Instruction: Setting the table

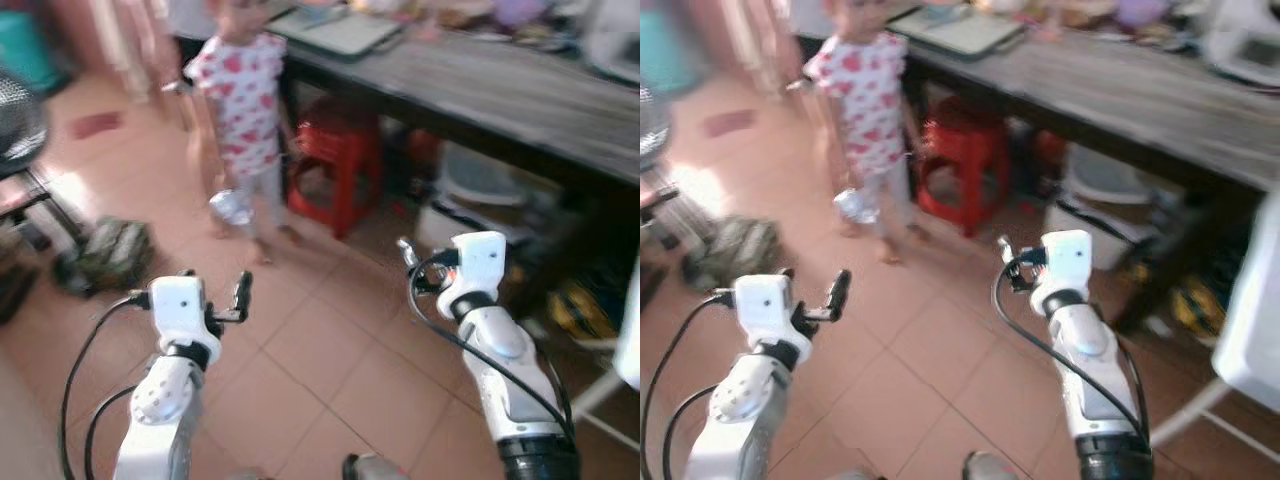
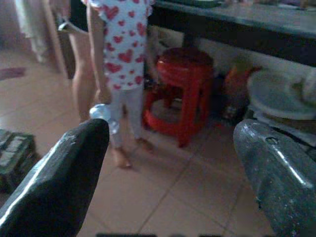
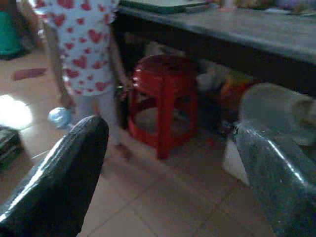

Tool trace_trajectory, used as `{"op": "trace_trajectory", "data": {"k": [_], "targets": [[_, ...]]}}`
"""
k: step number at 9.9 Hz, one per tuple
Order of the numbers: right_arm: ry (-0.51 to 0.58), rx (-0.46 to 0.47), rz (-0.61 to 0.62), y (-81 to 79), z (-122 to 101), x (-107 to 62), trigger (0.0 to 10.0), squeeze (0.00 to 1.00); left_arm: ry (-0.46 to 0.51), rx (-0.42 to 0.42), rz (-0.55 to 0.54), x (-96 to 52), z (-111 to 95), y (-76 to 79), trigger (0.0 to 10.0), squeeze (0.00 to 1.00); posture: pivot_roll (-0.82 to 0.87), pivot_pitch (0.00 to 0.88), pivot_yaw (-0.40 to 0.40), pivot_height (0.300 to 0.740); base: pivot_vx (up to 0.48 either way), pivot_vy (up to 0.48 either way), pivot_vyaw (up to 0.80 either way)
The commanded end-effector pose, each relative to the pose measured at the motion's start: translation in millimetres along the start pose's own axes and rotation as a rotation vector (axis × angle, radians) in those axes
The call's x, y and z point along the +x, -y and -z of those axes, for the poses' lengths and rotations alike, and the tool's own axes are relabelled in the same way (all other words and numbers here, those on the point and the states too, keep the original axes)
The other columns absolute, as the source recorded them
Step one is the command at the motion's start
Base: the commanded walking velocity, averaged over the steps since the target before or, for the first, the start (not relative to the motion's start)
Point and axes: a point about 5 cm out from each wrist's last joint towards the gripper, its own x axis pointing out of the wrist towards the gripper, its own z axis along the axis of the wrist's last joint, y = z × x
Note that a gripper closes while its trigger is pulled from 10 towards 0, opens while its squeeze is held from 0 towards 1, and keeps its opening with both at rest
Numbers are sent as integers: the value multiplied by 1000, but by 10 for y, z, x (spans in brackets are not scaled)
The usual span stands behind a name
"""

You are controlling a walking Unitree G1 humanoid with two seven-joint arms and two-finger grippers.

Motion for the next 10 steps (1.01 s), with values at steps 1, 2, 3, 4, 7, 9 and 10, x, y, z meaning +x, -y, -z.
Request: {"op": "trace_trajectory", "data": {"k": [1,2,3,4,7,9,10], "targets": [[12,5,-4,-24,-49,12,10000,0,6,7,-23,-11,-20,-30,10000,0,64,40,42,740,0,0,-800],[13,5,-4,-25,-50,13,10000,0,2,-1,-20,-11,-15,-28,10000,0,64,40,42,740,0,0,-800],[19,5,2,-11,-62,9,10000,0,-5,-61,-23,-13,-21,-31,10000,0,63,40,42,740,0,0,-800],[33,-4,7,-1,-92,-1,10000,0,10,-57,-32,-11,-43,-41,10000,0,63,39,42,740,0,0,-800],[55,-13,4,-10,-152,1,10000,0,38,-40,-19,-8,-95,-12,10000,0,64,34,40,740,0,0,-800],[75,-23,-10,-43,-207,13,10000,0,48,-30,-23,5,-134,-14,10000,0,65,33,41,740,0,0,-800],[84,-23,-12,-50,-229,-3,10000,0,39,-46,-18,-11,-135,-5,10000,0,65,34,42,740,0,0,-800]]}}
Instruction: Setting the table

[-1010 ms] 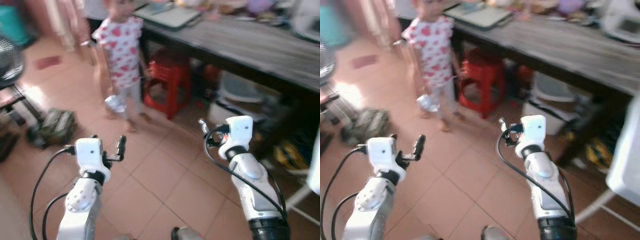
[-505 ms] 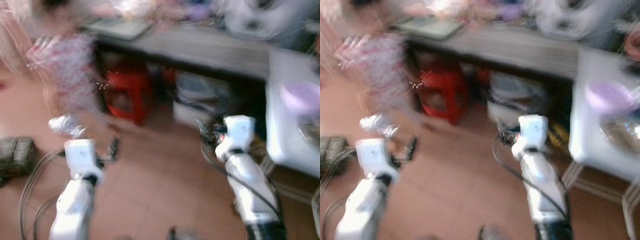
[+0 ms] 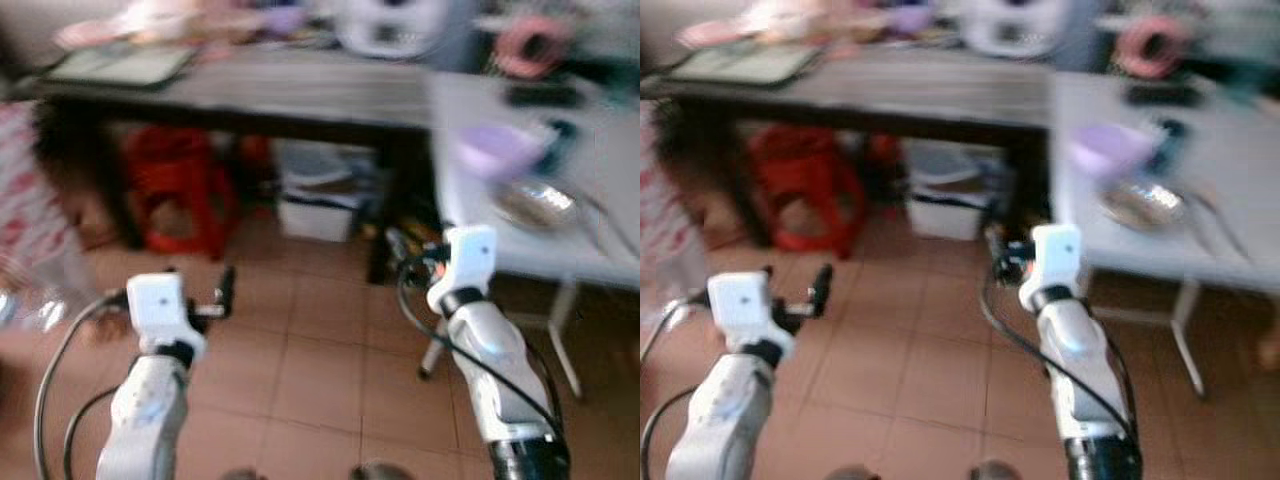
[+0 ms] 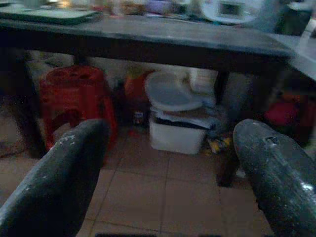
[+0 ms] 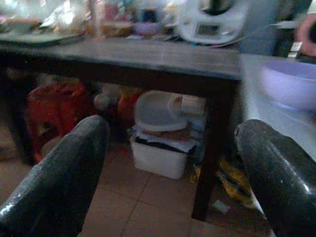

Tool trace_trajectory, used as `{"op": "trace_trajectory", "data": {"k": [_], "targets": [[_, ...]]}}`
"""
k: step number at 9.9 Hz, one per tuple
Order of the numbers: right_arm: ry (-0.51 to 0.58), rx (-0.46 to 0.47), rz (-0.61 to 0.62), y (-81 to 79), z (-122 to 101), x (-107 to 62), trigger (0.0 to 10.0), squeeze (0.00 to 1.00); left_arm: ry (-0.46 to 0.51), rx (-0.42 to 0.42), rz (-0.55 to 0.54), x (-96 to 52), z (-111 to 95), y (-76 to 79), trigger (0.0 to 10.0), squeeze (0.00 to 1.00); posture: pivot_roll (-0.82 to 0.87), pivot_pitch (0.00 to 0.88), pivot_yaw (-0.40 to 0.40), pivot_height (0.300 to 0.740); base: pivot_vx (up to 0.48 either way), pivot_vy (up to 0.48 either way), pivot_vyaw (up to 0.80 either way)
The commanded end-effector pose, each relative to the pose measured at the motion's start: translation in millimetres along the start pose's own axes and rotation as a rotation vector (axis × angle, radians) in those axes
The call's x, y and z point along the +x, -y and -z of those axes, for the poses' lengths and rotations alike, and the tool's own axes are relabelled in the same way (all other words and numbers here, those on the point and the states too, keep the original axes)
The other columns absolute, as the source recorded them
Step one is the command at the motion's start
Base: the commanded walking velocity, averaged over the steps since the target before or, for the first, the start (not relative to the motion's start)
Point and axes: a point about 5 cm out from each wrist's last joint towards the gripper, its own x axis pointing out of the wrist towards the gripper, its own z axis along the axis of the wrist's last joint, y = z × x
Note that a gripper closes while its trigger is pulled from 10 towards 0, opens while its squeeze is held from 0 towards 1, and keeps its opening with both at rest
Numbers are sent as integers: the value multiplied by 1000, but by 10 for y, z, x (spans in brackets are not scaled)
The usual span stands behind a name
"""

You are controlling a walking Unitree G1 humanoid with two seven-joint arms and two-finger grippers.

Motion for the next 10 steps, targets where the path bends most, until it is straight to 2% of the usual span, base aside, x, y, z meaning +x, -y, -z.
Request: {"op": "trace_trajectory", "data": {"k": [1,5,10], "targets": [[10,-9,18,57,-30,-27,10000,0,7,-10,23,-1,-34,61,10000,0,64,36,42,740,0,-439,0],[16,-19,17,42,-45,-25,10000,0,11,4,60,10,-67,108,10000,0,63,36,45,740,0,-462,0],[22,-22,20,41,-60,-20,10000,0,1,23,85,0,-73,144,10000,0,64,37,48,740,293,-376,0]]}}
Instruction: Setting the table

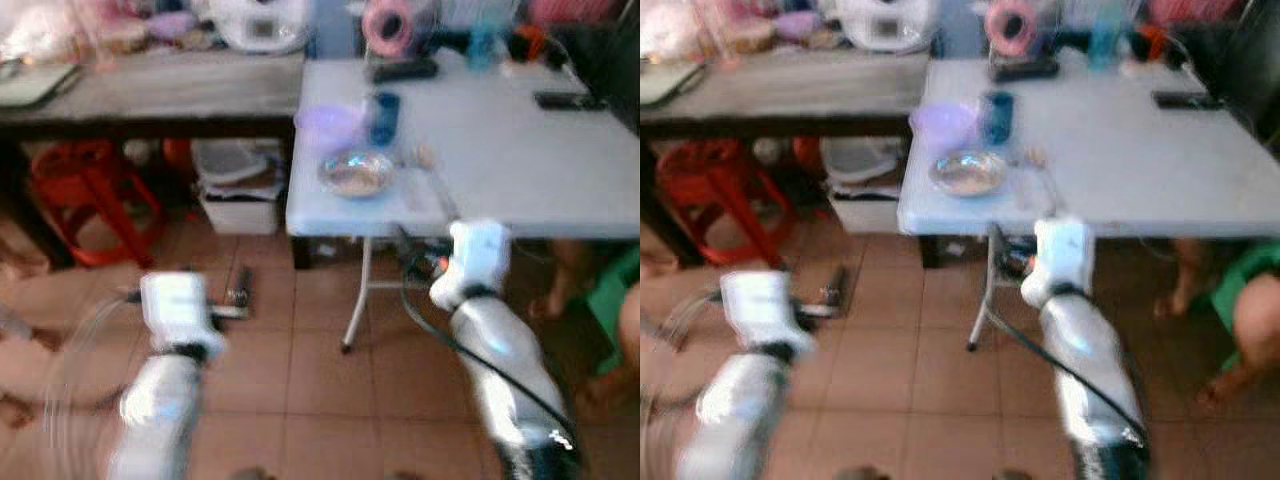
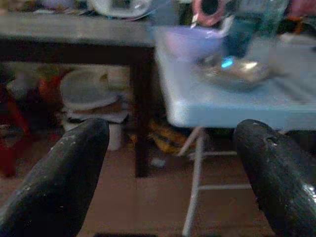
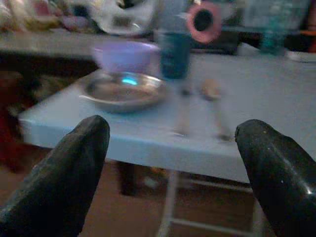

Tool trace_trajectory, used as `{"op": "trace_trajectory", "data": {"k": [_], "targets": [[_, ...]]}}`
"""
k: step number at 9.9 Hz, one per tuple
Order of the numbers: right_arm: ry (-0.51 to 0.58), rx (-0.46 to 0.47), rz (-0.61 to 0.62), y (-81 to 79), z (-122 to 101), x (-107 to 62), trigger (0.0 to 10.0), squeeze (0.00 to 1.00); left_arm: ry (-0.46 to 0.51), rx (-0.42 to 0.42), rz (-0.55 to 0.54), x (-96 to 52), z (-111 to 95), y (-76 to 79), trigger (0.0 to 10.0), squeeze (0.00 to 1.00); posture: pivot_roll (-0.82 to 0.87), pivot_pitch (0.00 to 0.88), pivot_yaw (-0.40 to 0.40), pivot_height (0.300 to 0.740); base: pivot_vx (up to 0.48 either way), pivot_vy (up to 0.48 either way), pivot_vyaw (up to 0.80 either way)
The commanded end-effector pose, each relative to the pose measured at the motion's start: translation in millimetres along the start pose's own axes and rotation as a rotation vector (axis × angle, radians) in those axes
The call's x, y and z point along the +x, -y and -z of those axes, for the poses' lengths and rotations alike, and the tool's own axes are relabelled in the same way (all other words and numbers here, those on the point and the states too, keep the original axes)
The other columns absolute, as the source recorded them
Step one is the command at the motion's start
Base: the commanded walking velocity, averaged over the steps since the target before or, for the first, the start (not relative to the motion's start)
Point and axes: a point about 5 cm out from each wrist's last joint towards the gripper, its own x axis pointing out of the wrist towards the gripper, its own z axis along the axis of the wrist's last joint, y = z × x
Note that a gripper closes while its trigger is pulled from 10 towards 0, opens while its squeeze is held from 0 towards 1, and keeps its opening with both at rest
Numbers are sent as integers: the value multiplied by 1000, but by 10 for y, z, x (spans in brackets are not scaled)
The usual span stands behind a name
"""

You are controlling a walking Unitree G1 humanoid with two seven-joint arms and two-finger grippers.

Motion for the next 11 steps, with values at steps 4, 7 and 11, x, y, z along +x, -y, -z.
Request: {"op": "trace_trajectory", "data": {"k": [4,7,11], "targets": [[43,17,-16,-101,-98,43,10000,0,7,8,-27,-23,-38,-103,10000,0,66,44,53,740,76,-92,0],[49,17,-14,-103,-110,41,10000,0,23,7,-20,-18,-75,-100,10000,0,66,46,55,740,95,0,0],[59,10,-20,-109,-129,35,10000,0,27,-1,-16,-16,-89,-82,10000,0,64,50,54,740,309,0,0]]}}
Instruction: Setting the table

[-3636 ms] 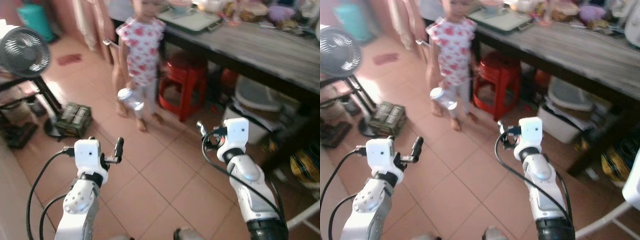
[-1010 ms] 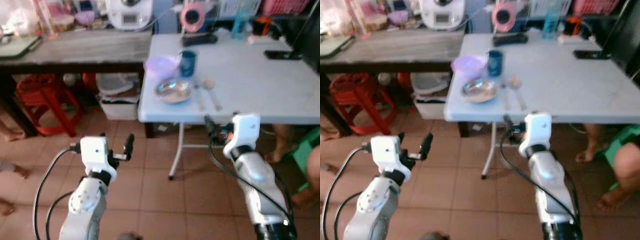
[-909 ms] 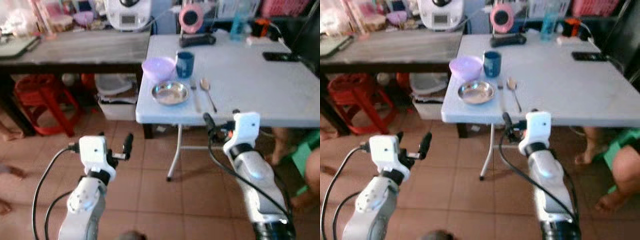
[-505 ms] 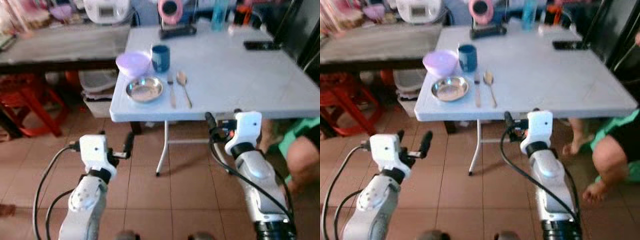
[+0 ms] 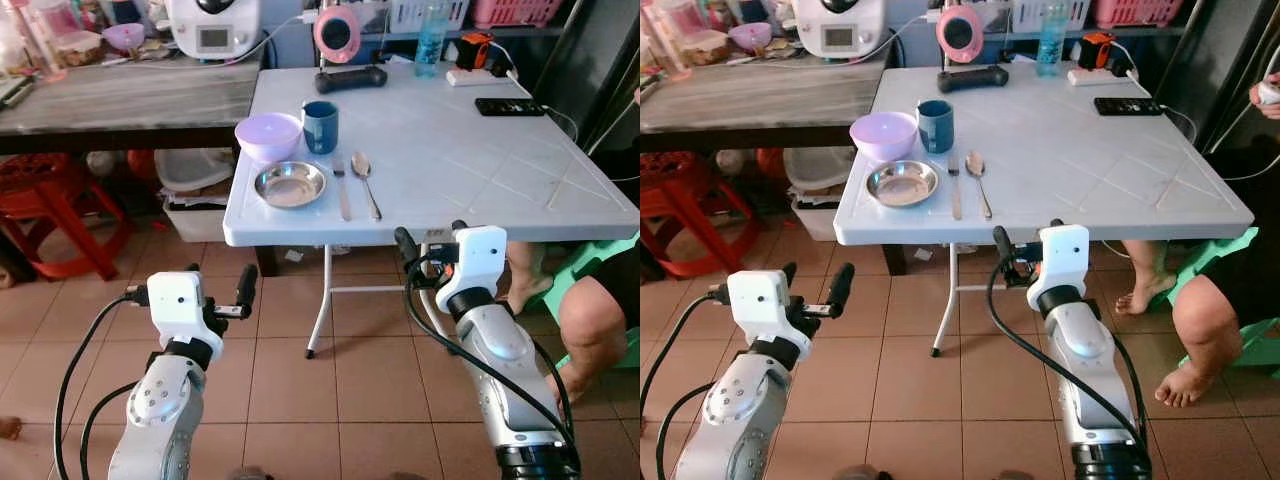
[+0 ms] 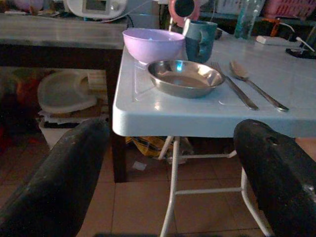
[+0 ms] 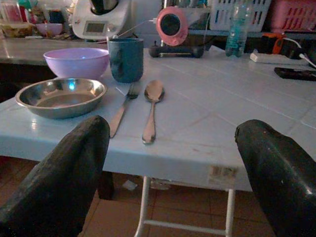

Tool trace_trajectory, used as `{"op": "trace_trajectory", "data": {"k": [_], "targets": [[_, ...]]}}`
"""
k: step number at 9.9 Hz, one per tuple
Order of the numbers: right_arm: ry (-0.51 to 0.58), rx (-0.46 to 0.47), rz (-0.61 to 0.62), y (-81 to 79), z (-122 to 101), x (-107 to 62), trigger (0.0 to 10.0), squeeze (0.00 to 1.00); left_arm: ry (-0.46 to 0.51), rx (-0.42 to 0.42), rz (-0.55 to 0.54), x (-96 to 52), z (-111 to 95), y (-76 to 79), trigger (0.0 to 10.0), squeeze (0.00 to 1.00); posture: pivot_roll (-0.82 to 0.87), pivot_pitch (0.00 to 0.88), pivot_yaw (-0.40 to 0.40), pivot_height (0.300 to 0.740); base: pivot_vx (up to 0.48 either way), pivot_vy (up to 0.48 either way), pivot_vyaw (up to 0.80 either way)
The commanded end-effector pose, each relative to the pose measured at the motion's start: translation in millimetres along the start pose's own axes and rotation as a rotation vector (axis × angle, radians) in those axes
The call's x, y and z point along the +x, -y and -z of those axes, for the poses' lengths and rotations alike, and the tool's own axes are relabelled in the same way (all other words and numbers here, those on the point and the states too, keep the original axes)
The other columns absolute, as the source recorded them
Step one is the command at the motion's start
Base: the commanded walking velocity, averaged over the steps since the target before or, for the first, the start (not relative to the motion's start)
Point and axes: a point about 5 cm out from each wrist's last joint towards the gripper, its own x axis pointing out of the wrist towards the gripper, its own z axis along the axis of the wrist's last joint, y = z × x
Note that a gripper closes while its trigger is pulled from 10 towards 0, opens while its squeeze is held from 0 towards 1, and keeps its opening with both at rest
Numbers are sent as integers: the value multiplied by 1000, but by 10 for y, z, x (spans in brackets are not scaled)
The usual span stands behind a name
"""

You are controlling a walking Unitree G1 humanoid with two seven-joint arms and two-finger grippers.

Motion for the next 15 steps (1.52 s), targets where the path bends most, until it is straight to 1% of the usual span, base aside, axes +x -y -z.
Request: {"op": "trace_trajectory", "data": {"k": [1,3,4,5,6,9,12,14,15], "targets": [[36,-6,-13,-18,-85,9,10000,0,14,5,5,1,-42,2,10000,0,63,50,54,740,319,0,0],[51,-11,-28,-31,-110,5,10000,0,17,10,-14,4,-37,-21,10000,0,61,49,51,740,319,0,0],[64,-31,-48,-45,-127,5,10000,0,17,7,-20,6,-34,-25,10000,0,62,48,50,740,461,0,0],[75,-53,-59,-62,-149,7,10000,0,18,6,-20,8,-34,-23,10000,0,62,47,49,740,461,0,800],[77,-42,-57,-64,-154,9,10000,0,20,8,-19,10,-37,-21,10000,0,62,46,48,740,465,0,712],[85,-39,-46,-56,-168,13,10000,0,22,10,-23,12,-38,-19,10000,0,62,48,46,740,447,0,0],[82,-30,-37,-65,-168,26,10000,0,19,7,-18,-3,-25,-18,10000,0,66,50,45,740,295,0,0],[82,-25,-39,-72,-168,31,10000,0,22,8,-18,-1,-28,-16,10000,0,67,50,44,740,471,0,0],[83,-26,-39,-73,-168,33,10000,0,39,5,-23,-1,-48,-16,10000,0,66,49,44,740,0,0,0]]}}
